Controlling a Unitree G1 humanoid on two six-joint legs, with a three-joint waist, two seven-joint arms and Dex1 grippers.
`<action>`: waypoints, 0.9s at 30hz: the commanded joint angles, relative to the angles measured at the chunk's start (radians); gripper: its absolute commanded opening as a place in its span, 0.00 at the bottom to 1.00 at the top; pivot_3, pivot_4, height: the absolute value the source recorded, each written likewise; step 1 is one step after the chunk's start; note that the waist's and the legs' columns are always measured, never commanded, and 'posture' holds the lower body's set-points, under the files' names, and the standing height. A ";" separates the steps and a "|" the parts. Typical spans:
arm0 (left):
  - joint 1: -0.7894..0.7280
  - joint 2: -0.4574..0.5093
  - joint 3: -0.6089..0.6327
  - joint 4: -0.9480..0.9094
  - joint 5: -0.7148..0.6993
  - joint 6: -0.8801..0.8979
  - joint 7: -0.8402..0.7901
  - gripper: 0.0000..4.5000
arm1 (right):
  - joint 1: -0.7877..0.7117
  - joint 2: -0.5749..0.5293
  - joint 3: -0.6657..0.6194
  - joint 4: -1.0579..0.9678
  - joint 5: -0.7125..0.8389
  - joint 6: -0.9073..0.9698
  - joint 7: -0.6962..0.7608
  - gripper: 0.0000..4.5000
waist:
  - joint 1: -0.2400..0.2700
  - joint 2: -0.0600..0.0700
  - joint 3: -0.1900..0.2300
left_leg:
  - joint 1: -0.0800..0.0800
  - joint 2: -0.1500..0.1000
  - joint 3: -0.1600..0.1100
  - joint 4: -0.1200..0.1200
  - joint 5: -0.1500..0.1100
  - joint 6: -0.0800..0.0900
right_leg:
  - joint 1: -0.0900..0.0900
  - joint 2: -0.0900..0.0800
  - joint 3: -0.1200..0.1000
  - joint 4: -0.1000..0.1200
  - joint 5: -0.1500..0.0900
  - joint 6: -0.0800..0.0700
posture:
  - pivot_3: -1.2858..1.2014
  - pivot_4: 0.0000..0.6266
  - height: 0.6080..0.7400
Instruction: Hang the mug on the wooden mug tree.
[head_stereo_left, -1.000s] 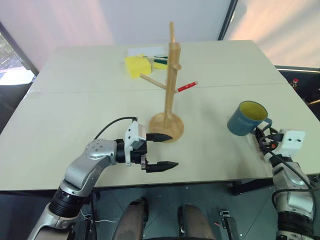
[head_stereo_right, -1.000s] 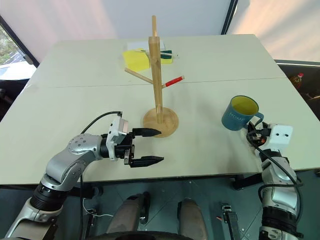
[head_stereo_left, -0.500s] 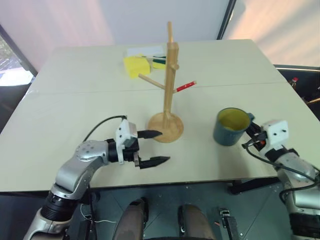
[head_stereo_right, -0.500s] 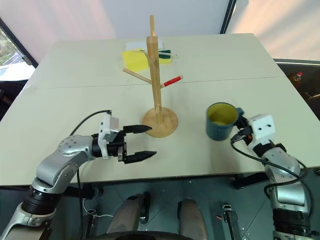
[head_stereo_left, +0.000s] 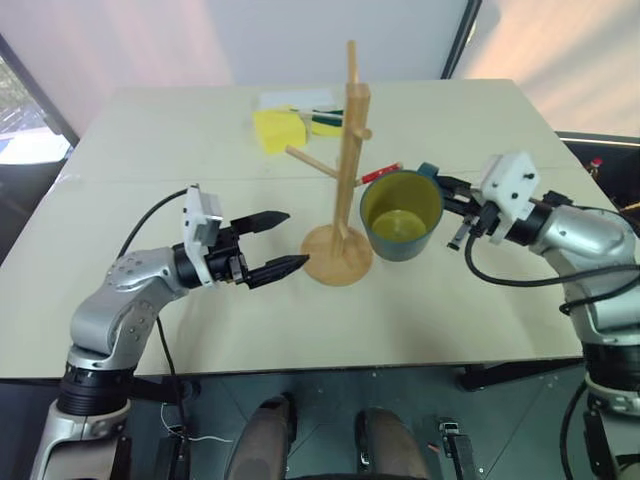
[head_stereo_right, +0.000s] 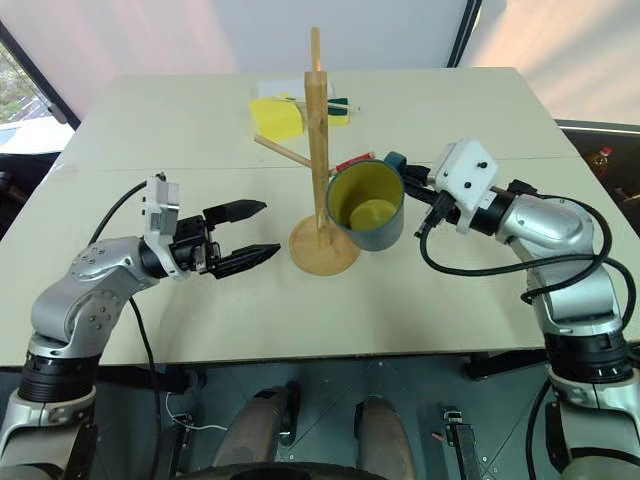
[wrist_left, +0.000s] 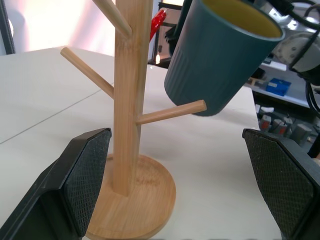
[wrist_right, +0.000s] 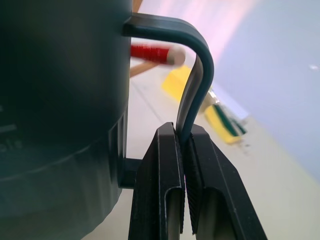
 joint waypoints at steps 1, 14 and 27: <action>-0.002 0.004 0.016 -0.054 -0.032 0.004 0.005 1.00 | -0.100 0.021 -0.001 0.103 0.030 -0.067 0.083 0.00 | -0.005 0.000 0.000 | 0.000 0.000 0.000 0.000 0.000 0.000 | 0.000 0.000 0.000 0.001 0.000 0.000 | 0.52 0.24 1.00; 0.011 0.011 0.043 -0.107 -0.079 0.031 0.050 1.00 | -0.291 0.092 0.064 0.381 0.000 -0.163 0.257 0.00 | -0.008 0.000 0.000 | 0.000 0.001 0.000 0.000 0.000 0.000 | -0.001 0.001 0.000 0.002 0.001 0.001 | 0.52 0.24 1.00; 0.013 0.015 0.042 -0.116 -0.082 0.024 0.067 1.00 | -0.416 0.145 0.086 0.586 -0.018 -0.204 0.362 0.00 | -0.012 0.000 0.000 | 0.000 0.001 0.000 0.000 0.000 -0.001 | -0.001 0.002 0.000 0.003 0.001 0.002 | 0.52 0.24 1.00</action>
